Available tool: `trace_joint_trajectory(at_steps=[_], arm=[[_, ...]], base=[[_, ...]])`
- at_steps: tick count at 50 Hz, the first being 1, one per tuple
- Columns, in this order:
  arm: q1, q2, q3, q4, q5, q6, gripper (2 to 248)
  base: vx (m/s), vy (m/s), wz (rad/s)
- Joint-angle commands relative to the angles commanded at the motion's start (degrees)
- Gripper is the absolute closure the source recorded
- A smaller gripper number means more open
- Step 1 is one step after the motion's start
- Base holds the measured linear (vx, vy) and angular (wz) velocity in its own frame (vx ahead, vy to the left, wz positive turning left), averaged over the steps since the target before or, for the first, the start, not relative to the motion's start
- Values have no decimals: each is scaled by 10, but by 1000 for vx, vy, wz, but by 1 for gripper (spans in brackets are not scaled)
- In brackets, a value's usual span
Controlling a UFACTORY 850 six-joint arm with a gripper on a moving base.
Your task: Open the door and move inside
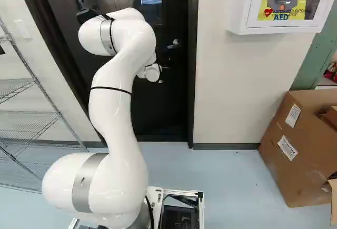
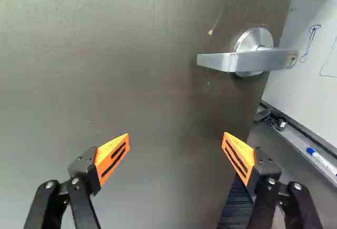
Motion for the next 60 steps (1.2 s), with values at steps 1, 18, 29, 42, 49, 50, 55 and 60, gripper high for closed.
trace_joint_trajectory(at_steps=[1, 18, 29, 42, 49, 50, 55, 60], arm=[[0, 3, 4, 0, 0, 0, 3], [7, 51, 72, 9, 0, 0, 3], [9, 82, 114, 17, 0, 0, 3], [10, 118, 162, 31, -3, 0, 3], [11, 136, 187, 40, -7, 0, 3], [11, 139, 191, 41, -7, 0, 3], [11, 152, 209, 47, -9, 0, 3], [12, 166, 226, 53, -11, 0, 3]], base=[[0, 0, 0], [0, 0, 0], [0, 0, 0], [0, 0, 0], [0, 0, 0], [0, 0, 0], [0, 0, 0], [0, 0, 0]])
